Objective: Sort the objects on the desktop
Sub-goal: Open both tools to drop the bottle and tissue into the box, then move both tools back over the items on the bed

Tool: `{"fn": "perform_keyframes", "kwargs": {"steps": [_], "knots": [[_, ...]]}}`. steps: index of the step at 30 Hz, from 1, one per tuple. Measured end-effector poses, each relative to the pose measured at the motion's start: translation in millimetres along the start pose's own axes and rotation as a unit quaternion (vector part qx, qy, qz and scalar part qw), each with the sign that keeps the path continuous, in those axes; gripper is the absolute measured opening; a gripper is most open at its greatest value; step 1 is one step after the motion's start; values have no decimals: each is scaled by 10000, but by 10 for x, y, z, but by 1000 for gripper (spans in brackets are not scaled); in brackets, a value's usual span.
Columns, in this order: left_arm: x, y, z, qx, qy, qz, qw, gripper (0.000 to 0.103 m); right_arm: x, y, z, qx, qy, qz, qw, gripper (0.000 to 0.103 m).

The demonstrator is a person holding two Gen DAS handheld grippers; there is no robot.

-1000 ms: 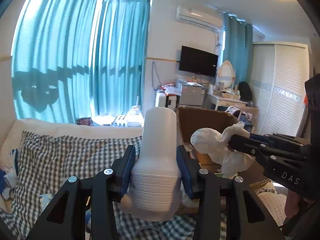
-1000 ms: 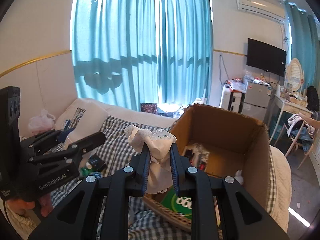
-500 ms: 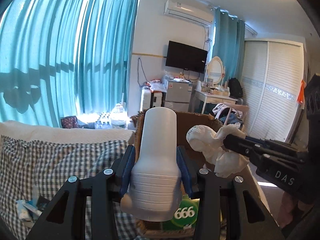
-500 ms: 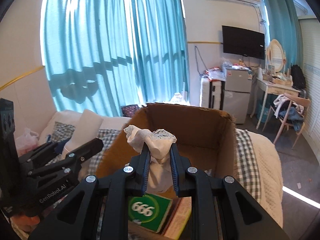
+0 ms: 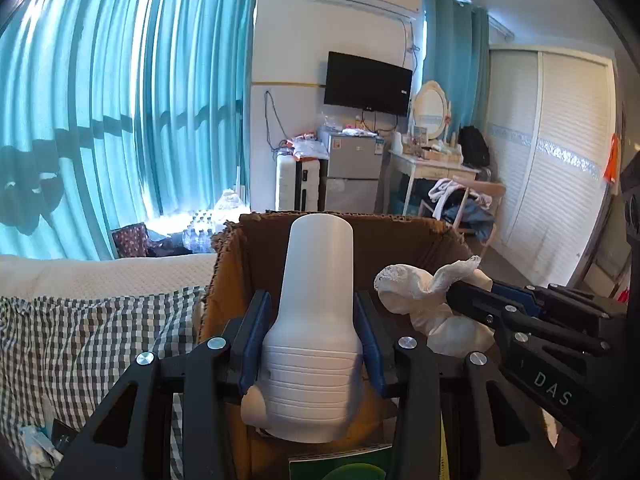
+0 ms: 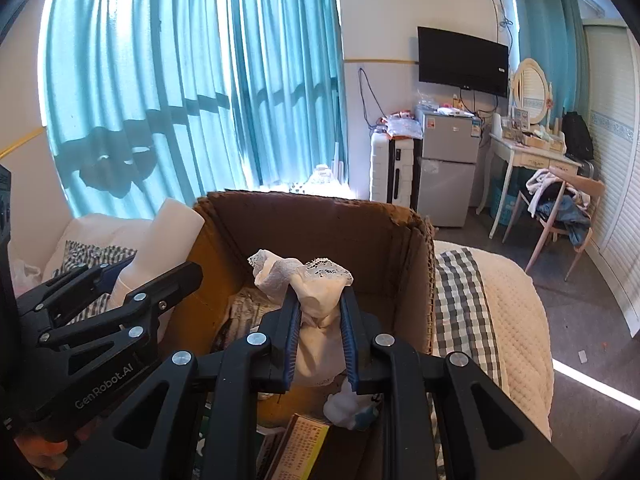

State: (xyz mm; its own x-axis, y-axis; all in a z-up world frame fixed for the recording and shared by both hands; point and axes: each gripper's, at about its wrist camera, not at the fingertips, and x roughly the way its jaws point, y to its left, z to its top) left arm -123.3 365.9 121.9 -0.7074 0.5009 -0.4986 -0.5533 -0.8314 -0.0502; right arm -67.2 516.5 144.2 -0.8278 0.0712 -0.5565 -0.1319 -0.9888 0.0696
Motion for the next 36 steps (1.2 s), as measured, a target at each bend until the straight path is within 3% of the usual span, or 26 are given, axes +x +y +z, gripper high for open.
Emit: {"fn": "perform_keyframes", "kwargs": {"steps": [4,5,6,8,9,12,14,15,18,27,36], "knots": [[28,-60,0,173,94,71,9998,44,22,-78,-12,81,30,-30,10000,18],[22,-69,-2,190,98,105,9997,49,5,-96,-9,120,25,-64,9999,24],[19,-82,-1,211,103,97,9997,55,-8,-106,-8,147,37,-84,9998,29],[-47,-94,-6,248,-17,153,9996,90,-39,-126,-2,190,54,-144,9997,33],[-121,-94,-23,228,-188,234,9993,92,-57,-138,3,199,56,-180,9996,33],[-210,-89,-26,236,-327,263,9988,94,-145,-156,5,289,-22,-162,9994,43],[-274,-59,-37,199,-291,294,9989,95,-197,-177,-6,397,-79,-115,9991,66],[-307,-43,-35,185,-296,318,9989,95,-248,-188,-13,495,-145,-110,9986,68],[-509,70,-55,86,-414,445,9981,103,-377,-158,-20,604,-223,48,9979,68],[-1355,754,-145,-348,-494,706,9957,103,-927,470,-129,235,-629,655,9956,70],[-1977,1751,-635,-451,-216,1791,9826,103,-936,1313,-459,-281,-393,1192,9917,72]]}}
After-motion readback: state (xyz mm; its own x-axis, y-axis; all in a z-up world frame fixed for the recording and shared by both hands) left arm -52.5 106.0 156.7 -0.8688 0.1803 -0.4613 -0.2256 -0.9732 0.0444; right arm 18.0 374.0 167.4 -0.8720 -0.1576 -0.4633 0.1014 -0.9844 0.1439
